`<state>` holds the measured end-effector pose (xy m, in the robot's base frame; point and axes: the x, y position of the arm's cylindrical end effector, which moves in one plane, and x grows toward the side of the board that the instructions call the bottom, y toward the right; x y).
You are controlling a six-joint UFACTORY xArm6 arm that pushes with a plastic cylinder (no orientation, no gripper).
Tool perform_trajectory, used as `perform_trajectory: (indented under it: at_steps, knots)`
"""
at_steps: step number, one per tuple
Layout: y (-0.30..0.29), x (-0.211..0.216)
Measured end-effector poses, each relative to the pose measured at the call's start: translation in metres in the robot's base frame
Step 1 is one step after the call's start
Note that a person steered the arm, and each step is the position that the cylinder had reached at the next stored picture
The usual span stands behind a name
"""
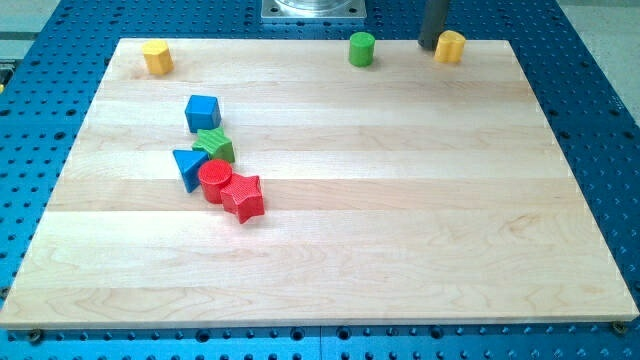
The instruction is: Move the green circle diagonally to the green star
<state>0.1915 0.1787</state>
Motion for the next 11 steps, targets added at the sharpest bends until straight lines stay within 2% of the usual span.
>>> perform_trajectory:
  at_steps: [2,3,5,8,9,10,11]
  knots:
    - [0.042,0.007]
    - [0.019,0.001]
    - [-0.083,0.01]
    - [-0.144,0.016]
    - [-0.142,0.017]
    - [-0.114,0.041]
    - [-0.115,0.081]
